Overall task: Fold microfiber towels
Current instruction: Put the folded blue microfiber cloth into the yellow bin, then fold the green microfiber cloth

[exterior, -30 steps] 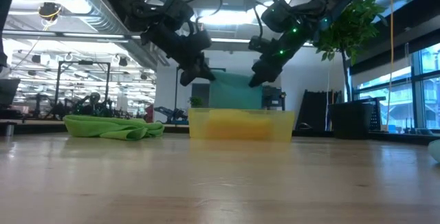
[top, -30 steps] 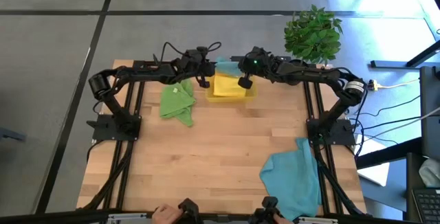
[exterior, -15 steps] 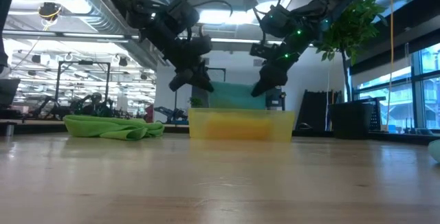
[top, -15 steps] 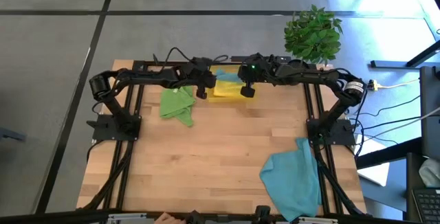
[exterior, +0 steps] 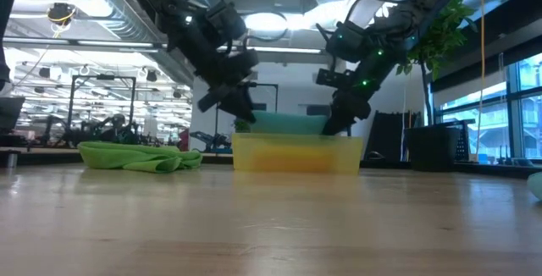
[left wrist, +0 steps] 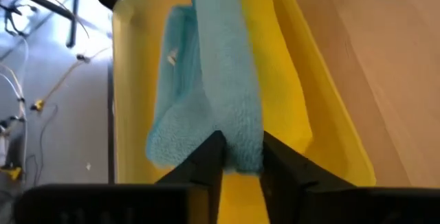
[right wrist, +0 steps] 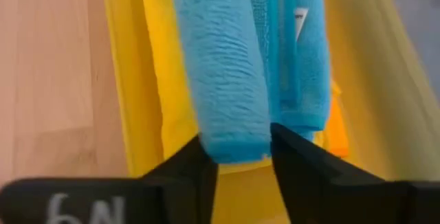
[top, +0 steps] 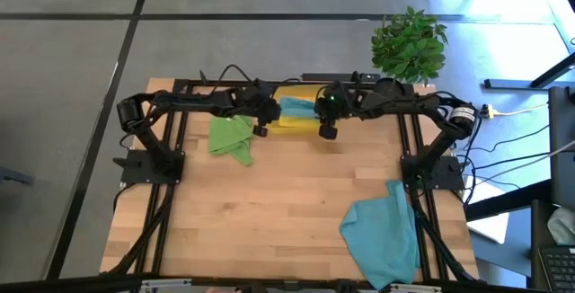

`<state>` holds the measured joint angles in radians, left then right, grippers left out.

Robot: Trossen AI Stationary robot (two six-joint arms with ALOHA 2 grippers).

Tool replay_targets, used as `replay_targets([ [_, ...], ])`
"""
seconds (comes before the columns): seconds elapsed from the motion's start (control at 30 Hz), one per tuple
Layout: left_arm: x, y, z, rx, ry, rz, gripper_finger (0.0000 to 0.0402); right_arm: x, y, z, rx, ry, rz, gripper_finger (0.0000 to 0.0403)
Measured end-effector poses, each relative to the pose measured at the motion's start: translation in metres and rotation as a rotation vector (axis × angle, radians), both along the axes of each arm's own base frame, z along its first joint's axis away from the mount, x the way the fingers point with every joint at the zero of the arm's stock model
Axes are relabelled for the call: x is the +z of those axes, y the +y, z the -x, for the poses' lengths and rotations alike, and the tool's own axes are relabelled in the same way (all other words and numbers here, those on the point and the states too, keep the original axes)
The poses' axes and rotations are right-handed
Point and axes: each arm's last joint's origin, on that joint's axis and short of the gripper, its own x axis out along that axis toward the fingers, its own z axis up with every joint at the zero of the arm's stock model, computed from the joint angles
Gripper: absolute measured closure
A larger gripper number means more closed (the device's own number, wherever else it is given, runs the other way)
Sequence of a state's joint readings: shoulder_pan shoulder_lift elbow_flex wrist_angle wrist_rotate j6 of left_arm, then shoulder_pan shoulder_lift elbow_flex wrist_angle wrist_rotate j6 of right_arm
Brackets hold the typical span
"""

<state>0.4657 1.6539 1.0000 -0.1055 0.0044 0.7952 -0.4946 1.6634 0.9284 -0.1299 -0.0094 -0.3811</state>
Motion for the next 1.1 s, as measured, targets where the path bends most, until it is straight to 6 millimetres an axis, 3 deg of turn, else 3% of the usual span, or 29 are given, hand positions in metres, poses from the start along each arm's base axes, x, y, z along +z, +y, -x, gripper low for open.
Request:
replay_targets([
  [0.23,-0.002,-0.005,0.000,0.021,0.037,-0.023,0.0278,-0.001,0.001,0.001,-0.020,-0.005,-0.033,0.0199],
  [0.47,-0.001,-0.015,-0.001,0.058,0.116,-0.119,0.0262,0.009,0.005,0.008,-0.048,0.028,-0.005,0.0186],
  [0.6,0.010,-0.026,0.006,0.069,0.139,-0.120,0.0251,0.026,0.010,0.018,-0.056,0.025,-0.004,0.0185],
  [0.8,0.043,-0.044,0.015,0.081,0.029,-0.104,0.0243,0.057,0.020,0.024,-0.067,-0.099,0.025,0.0185],
  [0.9,0.054,-0.050,0.019,0.087,-0.053,-0.028,0.0245,0.064,0.022,0.019,-0.073,-0.197,0.007,0.0185],
  [1.1,0.069,-0.054,0.033,-0.047,-0.262,0.290,0.0246,0.073,0.036,0.007,0.090,-0.344,-0.097,0.0215],
])
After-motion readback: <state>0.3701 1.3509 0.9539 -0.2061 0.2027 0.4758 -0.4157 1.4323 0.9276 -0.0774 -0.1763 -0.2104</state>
